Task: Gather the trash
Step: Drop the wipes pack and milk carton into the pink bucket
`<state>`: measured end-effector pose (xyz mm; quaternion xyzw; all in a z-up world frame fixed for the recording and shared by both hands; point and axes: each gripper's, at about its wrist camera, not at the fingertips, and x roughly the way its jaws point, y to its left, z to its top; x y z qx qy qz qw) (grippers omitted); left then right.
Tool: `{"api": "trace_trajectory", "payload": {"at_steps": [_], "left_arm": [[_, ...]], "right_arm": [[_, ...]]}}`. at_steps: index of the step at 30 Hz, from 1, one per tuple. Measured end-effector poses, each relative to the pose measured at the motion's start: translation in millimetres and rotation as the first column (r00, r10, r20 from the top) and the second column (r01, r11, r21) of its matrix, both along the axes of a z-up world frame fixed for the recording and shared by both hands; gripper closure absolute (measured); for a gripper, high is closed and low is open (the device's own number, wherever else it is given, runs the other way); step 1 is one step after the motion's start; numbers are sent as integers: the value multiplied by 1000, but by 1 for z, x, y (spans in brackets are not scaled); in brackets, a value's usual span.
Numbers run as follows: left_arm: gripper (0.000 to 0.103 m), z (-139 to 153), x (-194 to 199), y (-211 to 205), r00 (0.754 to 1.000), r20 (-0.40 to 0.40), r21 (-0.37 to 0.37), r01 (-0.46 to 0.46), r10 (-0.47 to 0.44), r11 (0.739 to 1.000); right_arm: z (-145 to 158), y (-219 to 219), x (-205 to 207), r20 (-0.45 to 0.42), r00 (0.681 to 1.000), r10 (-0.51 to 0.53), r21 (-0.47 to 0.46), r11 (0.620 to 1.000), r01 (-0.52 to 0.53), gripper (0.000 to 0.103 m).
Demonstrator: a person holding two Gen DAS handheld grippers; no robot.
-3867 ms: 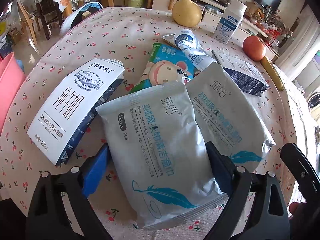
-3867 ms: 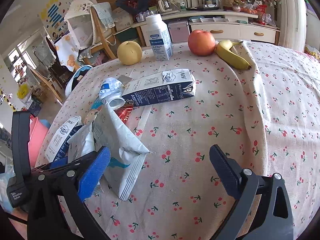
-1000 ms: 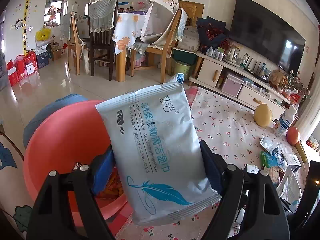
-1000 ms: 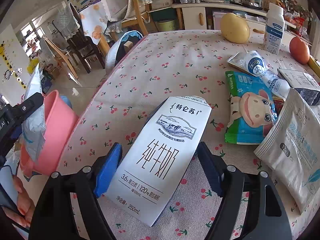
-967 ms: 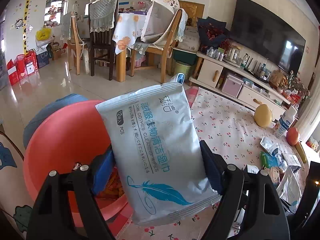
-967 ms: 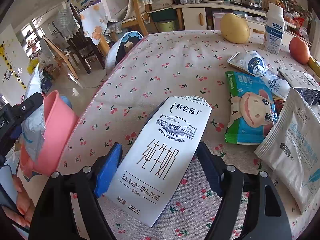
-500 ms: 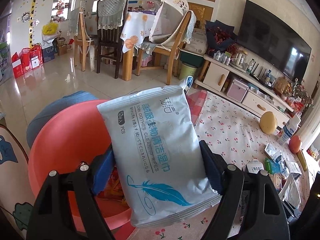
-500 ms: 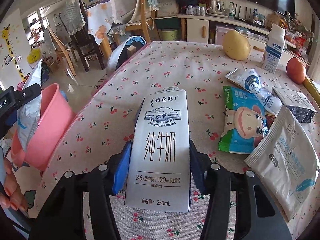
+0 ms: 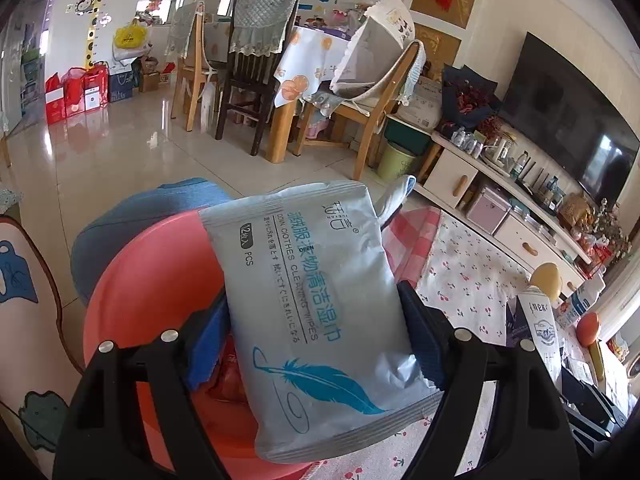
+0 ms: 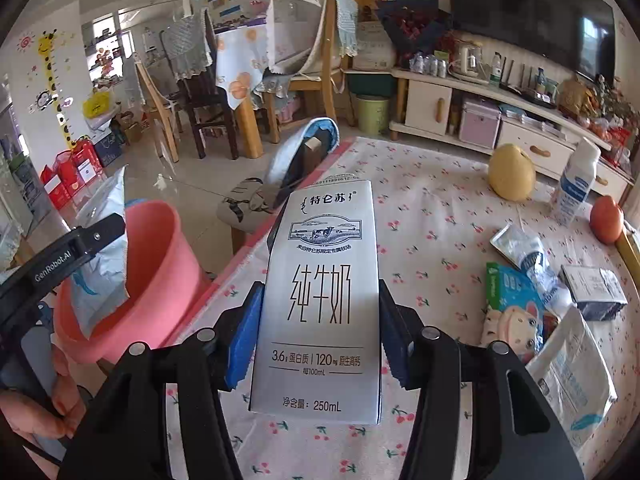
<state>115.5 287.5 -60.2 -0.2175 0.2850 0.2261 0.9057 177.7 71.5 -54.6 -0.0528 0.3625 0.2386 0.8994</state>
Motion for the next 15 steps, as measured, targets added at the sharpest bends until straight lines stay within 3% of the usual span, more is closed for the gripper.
{"api": "trace_trajectory", "payload": {"at_steps": [8, 15], "left_arm": [[23, -3, -14, 41, 996, 15, -60, -90, 91, 994], [23, -11, -24, 76, 986, 7, -113, -162, 164, 980]], "right_arm": [[14, 71, -2, 25, 992, 127, -21, 992, -126, 48], [5, 126, 1, 12, 974, 225, -41, 974, -225, 48]]}}
